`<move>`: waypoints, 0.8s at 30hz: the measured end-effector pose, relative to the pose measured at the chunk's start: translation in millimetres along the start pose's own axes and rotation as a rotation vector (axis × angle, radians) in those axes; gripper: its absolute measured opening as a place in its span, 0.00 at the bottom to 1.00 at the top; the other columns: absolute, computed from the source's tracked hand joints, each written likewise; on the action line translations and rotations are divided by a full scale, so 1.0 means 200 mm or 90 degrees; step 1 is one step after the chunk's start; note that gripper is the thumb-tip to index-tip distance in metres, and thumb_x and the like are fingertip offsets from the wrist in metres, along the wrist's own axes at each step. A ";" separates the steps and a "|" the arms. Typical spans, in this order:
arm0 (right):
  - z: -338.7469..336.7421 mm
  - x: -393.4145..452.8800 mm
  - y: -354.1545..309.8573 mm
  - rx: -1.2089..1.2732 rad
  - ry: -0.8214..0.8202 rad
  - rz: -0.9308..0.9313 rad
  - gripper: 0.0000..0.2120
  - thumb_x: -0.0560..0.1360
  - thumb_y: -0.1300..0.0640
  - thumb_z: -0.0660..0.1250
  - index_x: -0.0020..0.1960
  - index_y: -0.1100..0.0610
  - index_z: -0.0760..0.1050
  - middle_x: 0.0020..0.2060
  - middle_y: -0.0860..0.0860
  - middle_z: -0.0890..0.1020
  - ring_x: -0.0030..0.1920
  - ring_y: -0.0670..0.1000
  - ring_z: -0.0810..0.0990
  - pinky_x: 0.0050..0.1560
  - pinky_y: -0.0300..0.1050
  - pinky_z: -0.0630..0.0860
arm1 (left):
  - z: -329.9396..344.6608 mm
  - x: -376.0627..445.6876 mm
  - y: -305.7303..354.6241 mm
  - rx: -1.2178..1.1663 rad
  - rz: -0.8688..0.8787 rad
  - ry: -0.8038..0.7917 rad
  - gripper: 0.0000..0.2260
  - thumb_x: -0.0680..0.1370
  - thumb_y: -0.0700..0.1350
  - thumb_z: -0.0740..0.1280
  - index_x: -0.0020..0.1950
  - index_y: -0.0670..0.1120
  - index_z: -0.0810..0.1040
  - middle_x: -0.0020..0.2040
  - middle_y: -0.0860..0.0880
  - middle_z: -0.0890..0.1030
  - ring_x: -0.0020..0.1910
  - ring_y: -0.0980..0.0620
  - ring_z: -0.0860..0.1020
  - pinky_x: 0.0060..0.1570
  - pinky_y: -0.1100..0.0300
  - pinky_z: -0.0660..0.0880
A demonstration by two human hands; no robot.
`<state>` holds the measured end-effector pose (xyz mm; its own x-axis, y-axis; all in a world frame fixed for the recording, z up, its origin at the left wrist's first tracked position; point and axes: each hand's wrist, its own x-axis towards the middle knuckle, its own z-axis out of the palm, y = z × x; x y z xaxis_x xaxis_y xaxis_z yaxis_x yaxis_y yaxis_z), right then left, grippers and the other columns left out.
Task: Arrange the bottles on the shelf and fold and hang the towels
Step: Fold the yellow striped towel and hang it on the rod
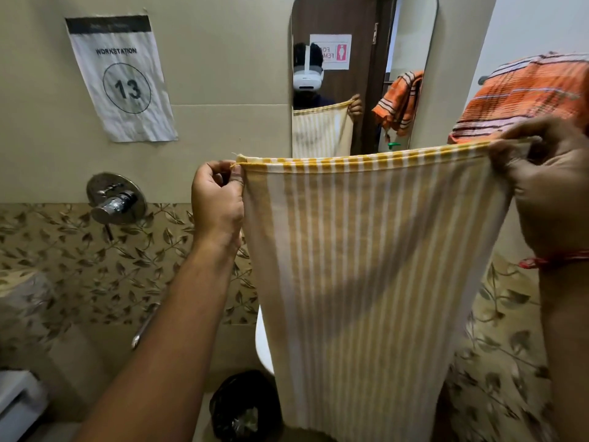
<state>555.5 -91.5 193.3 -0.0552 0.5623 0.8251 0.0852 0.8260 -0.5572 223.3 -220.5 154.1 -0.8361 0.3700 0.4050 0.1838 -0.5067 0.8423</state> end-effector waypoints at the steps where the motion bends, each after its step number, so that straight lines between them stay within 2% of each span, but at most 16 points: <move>1: -0.02 -0.01 0.02 0.004 -0.001 0.009 0.06 0.77 0.54 0.71 0.47 0.45 0.76 0.45 0.47 0.80 0.47 0.45 0.79 0.53 0.40 0.78 | 0.00 -0.01 0.01 0.000 0.007 -0.007 0.06 0.80 0.40 0.68 0.47 0.50 0.76 0.44 0.51 0.80 0.43 0.56 0.79 0.40 0.67 0.76; 4: -0.06 -0.02 0.07 -0.012 -0.029 0.033 0.05 0.77 0.55 0.71 0.52 0.49 0.78 0.49 0.53 0.80 0.49 0.46 0.80 0.54 0.42 0.79 | 0.00 -0.03 0.03 0.004 0.027 -0.016 0.05 0.81 0.40 0.68 0.49 0.50 0.76 0.46 0.51 0.80 0.44 0.57 0.80 0.42 0.68 0.77; 7: -0.09 -0.02 0.09 -0.024 -0.058 0.053 0.07 0.77 0.54 0.70 0.55 0.48 0.79 0.51 0.50 0.82 0.51 0.45 0.82 0.53 0.39 0.80 | 0.01 -0.03 0.05 -0.010 0.036 -0.039 0.06 0.81 0.39 0.67 0.54 0.50 0.76 0.48 0.50 0.81 0.46 0.57 0.80 0.42 0.68 0.77; 9: -0.11 -0.03 0.09 -0.031 -0.074 0.072 0.07 0.75 0.48 0.70 0.52 0.46 0.79 0.46 0.46 0.82 0.43 0.41 0.81 0.42 0.31 0.78 | 0.01 -0.03 0.05 -0.011 0.038 -0.071 0.08 0.82 0.39 0.65 0.58 0.50 0.78 0.52 0.50 0.82 0.50 0.56 0.82 0.45 0.67 0.78; 11: -0.13 -0.04 0.09 -0.040 -0.072 0.086 0.08 0.74 0.44 0.69 0.51 0.45 0.80 0.43 0.46 0.81 0.33 0.38 0.77 0.31 0.27 0.73 | 0.02 -0.03 0.06 0.013 0.043 -0.085 0.09 0.83 0.41 0.63 0.60 0.50 0.80 0.55 0.51 0.83 0.54 0.56 0.82 0.50 0.63 0.80; 14: -0.13 -0.06 0.06 0.003 -0.032 0.104 0.04 0.74 0.46 0.69 0.47 0.44 0.80 0.41 0.49 0.81 0.30 0.42 0.77 0.25 0.32 0.73 | 0.03 -0.06 0.07 0.066 0.084 -0.090 0.08 0.84 0.45 0.62 0.59 0.52 0.79 0.57 0.51 0.83 0.58 0.53 0.81 0.59 0.56 0.80; 17: -0.11 -0.09 0.03 0.053 0.009 0.139 0.01 0.74 0.50 0.70 0.45 0.45 0.79 0.42 0.48 0.82 0.34 0.47 0.79 0.27 0.35 0.77 | 0.04 -0.07 0.07 0.102 0.095 -0.084 0.06 0.84 0.48 0.61 0.56 0.55 0.77 0.55 0.51 0.82 0.56 0.52 0.80 0.57 0.55 0.80; 20: -0.08 -0.10 0.04 0.001 0.024 0.139 0.02 0.76 0.55 0.72 0.48 0.50 0.80 0.41 0.52 0.81 0.32 0.47 0.76 0.25 0.34 0.73 | 0.06 -0.04 0.06 0.147 0.098 -0.053 0.06 0.84 0.49 0.61 0.57 0.51 0.76 0.51 0.53 0.81 0.53 0.53 0.80 0.53 0.58 0.79; 22: -0.06 -0.10 0.04 -0.044 0.003 0.123 0.05 0.76 0.57 0.73 0.51 0.54 0.80 0.43 0.54 0.82 0.36 0.49 0.77 0.31 0.33 0.75 | 0.07 -0.04 0.05 0.190 0.107 -0.040 0.06 0.84 0.49 0.61 0.56 0.50 0.75 0.48 0.55 0.79 0.51 0.53 0.78 0.51 0.61 0.77; 24: -0.05 -0.10 0.04 -0.073 -0.027 0.107 0.04 0.75 0.59 0.72 0.50 0.54 0.81 0.45 0.54 0.82 0.42 0.49 0.80 0.40 0.38 0.79 | 0.09 -0.03 0.03 0.215 0.105 -0.019 0.05 0.84 0.49 0.62 0.55 0.49 0.75 0.48 0.56 0.78 0.51 0.54 0.78 0.49 0.63 0.75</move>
<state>567.7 -96.3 173.8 -0.0722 0.6954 0.7150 0.2090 0.7115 -0.6709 238.0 -211.3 163.3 -0.7661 0.3305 0.5512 0.4792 -0.2778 0.8326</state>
